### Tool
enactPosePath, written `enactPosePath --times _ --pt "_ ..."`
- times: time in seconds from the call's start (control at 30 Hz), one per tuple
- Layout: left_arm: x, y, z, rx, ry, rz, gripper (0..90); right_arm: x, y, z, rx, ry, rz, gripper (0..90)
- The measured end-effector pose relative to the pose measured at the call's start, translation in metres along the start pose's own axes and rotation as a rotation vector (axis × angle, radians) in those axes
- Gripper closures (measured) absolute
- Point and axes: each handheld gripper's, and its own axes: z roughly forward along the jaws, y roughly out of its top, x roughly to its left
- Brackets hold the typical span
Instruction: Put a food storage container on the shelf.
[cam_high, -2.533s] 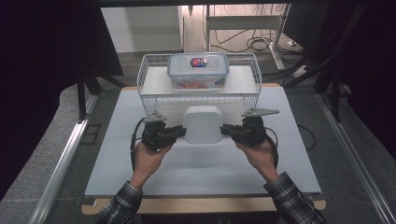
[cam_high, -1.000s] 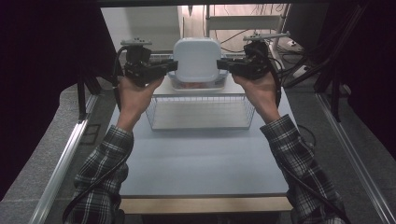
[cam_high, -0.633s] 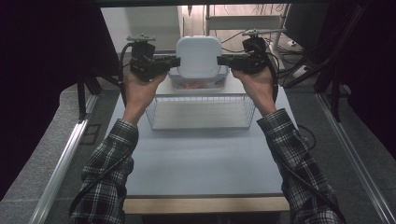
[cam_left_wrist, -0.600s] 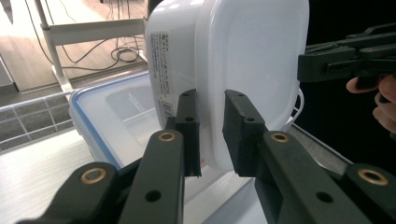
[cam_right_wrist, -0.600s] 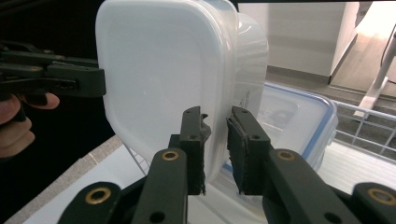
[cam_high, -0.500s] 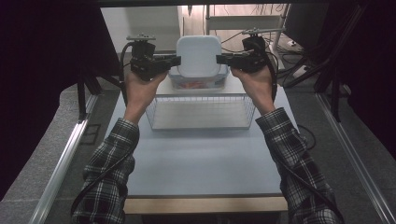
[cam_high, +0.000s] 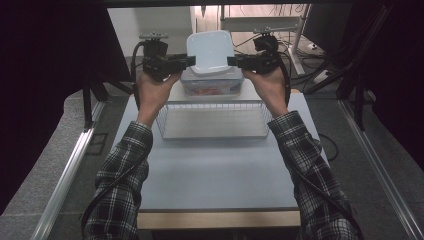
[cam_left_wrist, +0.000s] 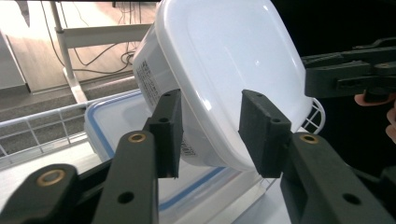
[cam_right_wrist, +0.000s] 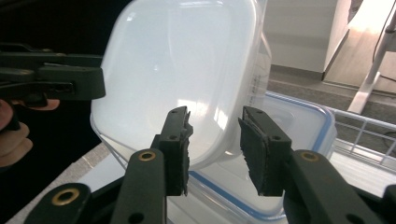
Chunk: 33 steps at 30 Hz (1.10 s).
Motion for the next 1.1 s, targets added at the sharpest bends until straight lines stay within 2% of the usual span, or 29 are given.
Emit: enactPosePath --times 0.13,0.27,0.43,0.53,0.73,0.83,0.9,0.97,1.1 --pt "0.003 0.005 0.003 0.0 0.028 0.002 51.4 -0.001 0.002 0.001 -0.003 0.0 0.006 61.7" --pt "0.007 0.009 0.007 0.003 0.052 0.003 50.0 0.0 0.005 0.002 -0.007 -0.001 0.004 60.6" --pt "0.013 0.014 0.013 0.004 0.058 -0.007 49.7 0.0 0.009 0.004 -0.018 -0.009 0.004 60.1" --pt "0.013 0.017 0.014 0.001 0.08 0.005 49.6 -0.001 0.01 0.004 -0.025 -0.014 0.007 59.3" --pt "0.008 0.014 0.003 -0.03 0.036 0.048 45.1 -0.001 0.007 -0.002 -0.05 -0.005 -0.008 50.6" --pt "0.004 0.008 -0.001 -0.028 0.003 0.061 38.0 0.001 0.002 -0.006 -0.06 0.017 -0.022 42.1" --pt "0.001 0.002 -0.002 -0.025 -0.005 0.088 32.9 0.003 -0.003 -0.007 -0.06 0.033 -0.04 35.2" --pt "-0.002 -0.005 -0.001 -0.027 -0.013 0.108 27.0 0.005 -0.009 -0.007 -0.056 0.027 -0.066 29.8" --pt "-0.009 -0.021 -0.001 -0.017 -0.064 0.125 19.1 0.01 -0.025 -0.006 -0.039 0.05 -0.096 25.5"
